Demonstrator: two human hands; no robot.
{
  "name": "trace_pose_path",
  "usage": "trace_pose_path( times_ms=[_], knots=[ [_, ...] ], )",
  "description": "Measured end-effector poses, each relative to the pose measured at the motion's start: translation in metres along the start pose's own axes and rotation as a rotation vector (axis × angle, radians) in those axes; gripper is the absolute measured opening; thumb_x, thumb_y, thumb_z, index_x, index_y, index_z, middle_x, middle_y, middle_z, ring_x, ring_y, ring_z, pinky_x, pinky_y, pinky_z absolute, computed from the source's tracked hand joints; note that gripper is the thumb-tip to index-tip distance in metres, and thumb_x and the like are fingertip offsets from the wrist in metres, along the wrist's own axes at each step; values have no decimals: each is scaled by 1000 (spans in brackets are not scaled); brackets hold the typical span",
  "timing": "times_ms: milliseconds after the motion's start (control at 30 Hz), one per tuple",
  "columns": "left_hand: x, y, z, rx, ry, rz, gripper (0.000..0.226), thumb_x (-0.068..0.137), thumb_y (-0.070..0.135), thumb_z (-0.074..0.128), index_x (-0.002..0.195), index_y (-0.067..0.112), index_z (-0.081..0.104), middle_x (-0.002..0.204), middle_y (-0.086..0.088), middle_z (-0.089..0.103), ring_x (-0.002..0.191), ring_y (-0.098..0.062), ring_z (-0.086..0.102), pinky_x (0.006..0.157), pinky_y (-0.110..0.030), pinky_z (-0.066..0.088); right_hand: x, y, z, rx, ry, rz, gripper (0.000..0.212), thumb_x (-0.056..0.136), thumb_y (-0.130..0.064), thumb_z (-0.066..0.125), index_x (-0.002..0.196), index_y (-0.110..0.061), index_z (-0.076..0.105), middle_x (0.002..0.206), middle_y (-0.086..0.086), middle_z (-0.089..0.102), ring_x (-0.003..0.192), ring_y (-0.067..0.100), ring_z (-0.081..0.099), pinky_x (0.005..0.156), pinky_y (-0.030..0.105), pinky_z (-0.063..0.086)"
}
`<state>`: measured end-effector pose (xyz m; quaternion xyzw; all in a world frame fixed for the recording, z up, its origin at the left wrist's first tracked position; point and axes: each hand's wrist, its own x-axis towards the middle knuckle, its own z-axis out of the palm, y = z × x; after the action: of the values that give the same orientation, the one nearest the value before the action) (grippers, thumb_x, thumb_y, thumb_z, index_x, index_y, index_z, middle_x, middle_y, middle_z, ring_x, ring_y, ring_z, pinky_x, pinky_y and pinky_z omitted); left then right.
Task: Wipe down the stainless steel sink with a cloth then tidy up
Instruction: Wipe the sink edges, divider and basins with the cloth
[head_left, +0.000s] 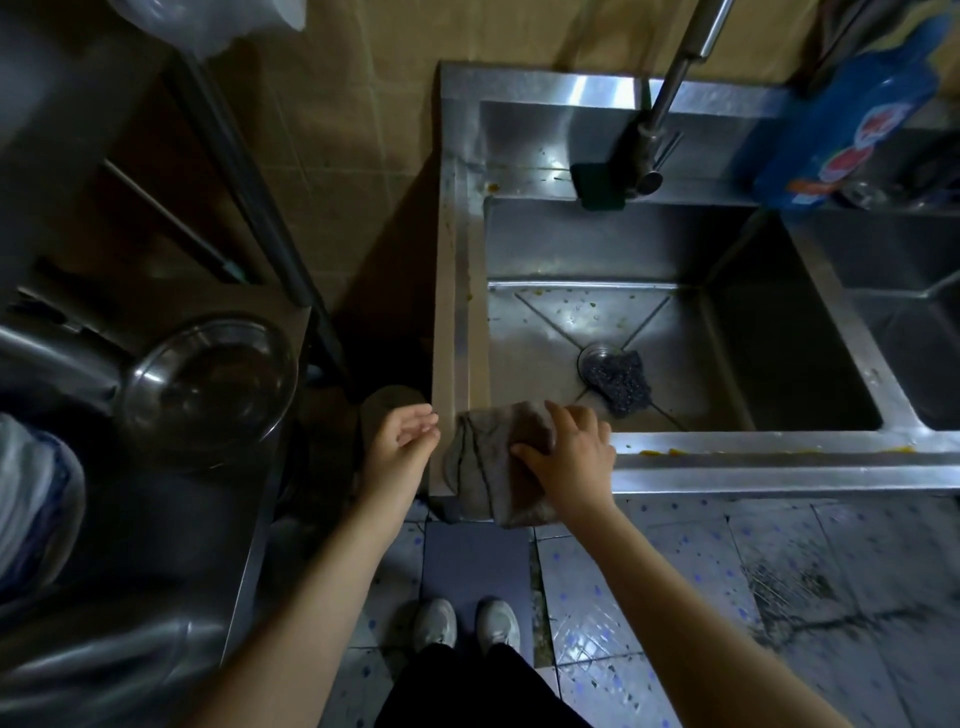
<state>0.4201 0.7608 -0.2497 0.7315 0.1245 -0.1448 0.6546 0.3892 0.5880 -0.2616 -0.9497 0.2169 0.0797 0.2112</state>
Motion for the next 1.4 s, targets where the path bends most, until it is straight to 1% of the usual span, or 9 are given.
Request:
trace_pose_path(
  times_ms=[167, 267, 500, 833, 967, 1100, 1200, 1300, 1400],
  knots=[
    [14, -10, 9, 128, 27, -3, 39, 90, 8, 55, 128, 16, 50, 138, -1, 43, 127, -15, 39, 99, -27, 34, -11, -8, 5, 73, 127, -166, 39, 81, -27, 63, 119, -18, 63, 115, 12, 57, 102, 38, 48, 84, 46, 40],
    [25, -21, 14, 204, 2, 13, 48, 90, 14, 55, 135, 24, 43, 148, 2, 32, 136, -17, 30, 111, -39, 30, -11, -14, 16, 9, 129, -223, 39, 72, -36, 62, 106, -19, 69, 101, 10, 65, 89, 39, 59, 68, 46, 50],
    [42, -38, 24, 343, -117, 86, 47, 98, 11, 38, 142, 23, 31, 153, -2, 21, 140, -18, 21, 111, -30, 21, -17, -25, 42, -180, 13, -222, 51, 80, -57, 39, 109, -28, 69, 121, 1, 64, 112, 35, 58, 83, 43, 50],
    [45, -57, 23, 242, -166, 141, 43, 100, 10, 27, 133, 36, 22, 153, 1, 20, 139, -9, 17, 110, -20, 16, -7, -39, 50, -207, -69, -186, 44, 82, -45, 35, 108, -31, 68, 123, 2, 63, 106, 31, 62, 83, 39, 50],
    [47, -62, 23, 251, -154, 161, 41, 100, 12, 28, 130, 39, 24, 152, 2, 22, 137, -5, 18, 97, 5, 14, 14, -42, 49, -147, -124, -219, 48, 93, -41, 28, 138, -31, 42, 151, 6, 32, 131, 32, 35, 104, 41, 31],
    [45, -60, 23, 229, -150, 128, 43, 100, 14, 29, 134, 40, 25, 152, 6, 22, 137, -3, 18, 91, 9, 15, 36, -41, 45, -119, -178, -237, 49, 100, -38, 28, 147, -32, 19, 157, 5, 12, 137, 30, 22, 107, 40, 26],
    [44, -58, 23, 259, -142, 109, 46, 101, 14, 29, 142, 33, 20, 153, 6, 18, 136, -3, 17, 91, 7, 14, 27, -37, 46, -154, -191, -225, 50, 98, -40, 29, 146, -28, 23, 153, 8, 23, 130, 33, 32, 104, 40, 30],
    [42, -56, 24, 285, -114, 65, 49, 101, 18, 27, 146, 28, 10, 154, 4, 14, 138, -10, 19, 91, -1, 11, 6, -33, 50, -230, -46, -259, 53, 86, -41, 31, 129, -22, 54, 129, 12, 56, 108, 35, 56, 86, 41, 47],
    [40, -54, 25, 242, -86, 30, 49, 101, 19, 26, 146, 27, 9, 155, 0, 15, 139, -14, 20, 91, -3, 13, -6, -33, 54, -292, -8, -244, 48, 81, -40, 36, 115, -23, 66, 119, 8, 64, 101, 32, 62, 79, 38, 51]
  ],
)
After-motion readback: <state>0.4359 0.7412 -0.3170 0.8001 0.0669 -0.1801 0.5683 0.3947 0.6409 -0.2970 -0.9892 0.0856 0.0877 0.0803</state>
